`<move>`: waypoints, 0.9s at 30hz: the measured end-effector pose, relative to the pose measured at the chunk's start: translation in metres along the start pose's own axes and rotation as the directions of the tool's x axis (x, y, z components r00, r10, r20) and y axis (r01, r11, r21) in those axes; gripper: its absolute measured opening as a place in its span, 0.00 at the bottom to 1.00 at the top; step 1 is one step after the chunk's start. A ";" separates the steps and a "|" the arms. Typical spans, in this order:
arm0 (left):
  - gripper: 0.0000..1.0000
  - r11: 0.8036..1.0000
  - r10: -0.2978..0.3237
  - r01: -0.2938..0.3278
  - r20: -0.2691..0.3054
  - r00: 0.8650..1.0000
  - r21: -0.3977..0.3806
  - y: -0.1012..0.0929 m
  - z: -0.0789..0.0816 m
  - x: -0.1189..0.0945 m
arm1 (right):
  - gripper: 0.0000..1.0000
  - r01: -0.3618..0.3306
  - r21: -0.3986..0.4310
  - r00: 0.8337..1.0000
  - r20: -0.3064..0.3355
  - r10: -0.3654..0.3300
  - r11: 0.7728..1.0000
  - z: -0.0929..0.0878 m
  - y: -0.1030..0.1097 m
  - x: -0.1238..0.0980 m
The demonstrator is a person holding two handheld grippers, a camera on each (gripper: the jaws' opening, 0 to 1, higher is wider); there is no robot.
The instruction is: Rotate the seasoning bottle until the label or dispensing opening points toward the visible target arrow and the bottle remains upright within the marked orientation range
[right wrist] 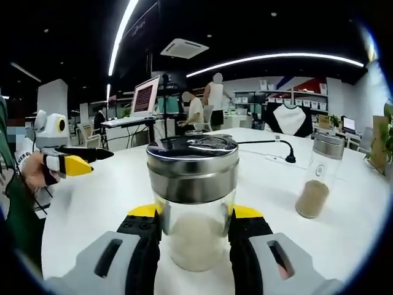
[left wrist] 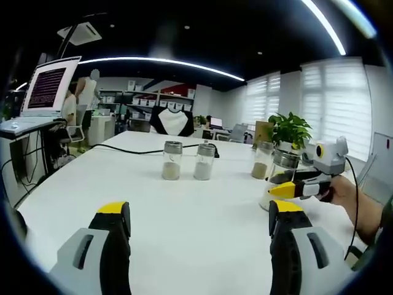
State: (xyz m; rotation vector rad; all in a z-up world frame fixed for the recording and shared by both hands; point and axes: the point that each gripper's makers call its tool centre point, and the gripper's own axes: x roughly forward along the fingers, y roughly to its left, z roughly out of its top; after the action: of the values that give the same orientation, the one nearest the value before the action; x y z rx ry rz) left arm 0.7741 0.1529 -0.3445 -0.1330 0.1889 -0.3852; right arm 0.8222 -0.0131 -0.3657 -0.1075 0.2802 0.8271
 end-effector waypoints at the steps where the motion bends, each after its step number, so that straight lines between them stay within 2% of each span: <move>1: 0.98 1.000 0.000 0.000 0.002 1.000 0.001 0.000 0.001 0.000 | 0.42 0.002 0.001 1.000 0.000 -0.002 1.000 0.000 0.000 0.000; 5: 0.99 1.000 0.012 -0.012 -0.002 1.000 0.008 0.003 0.000 0.000 | 0.42 0.025 0.005 1.000 0.008 -0.025 1.000 0.000 0.000 0.000; 13: 0.98 1.000 0.010 -0.010 -0.007 1.000 0.005 0.003 0.000 0.000 | 0.41 0.093 0.035 0.995 -0.024 -0.092 0.995 -0.001 -0.002 -0.001; 19: 0.98 1.000 -0.005 0.005 -0.018 1.000 0.022 -0.002 0.000 0.002 | 0.41 0.164 0.059 0.986 -0.047 -0.161 0.985 -0.002 -0.006 -0.001; 27: 0.98 1.000 -0.008 0.008 -0.010 1.000 0.018 -0.002 0.003 0.000 | 0.41 0.214 0.078 0.976 -0.060 -0.210 0.974 -0.003 -0.009 -0.002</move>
State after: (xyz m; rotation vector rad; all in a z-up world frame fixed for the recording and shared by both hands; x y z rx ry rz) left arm 0.7741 0.1512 -0.3415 -0.1142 0.1945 -0.3957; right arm 0.8269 -0.0212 -0.3682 -0.0781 0.3453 0.5999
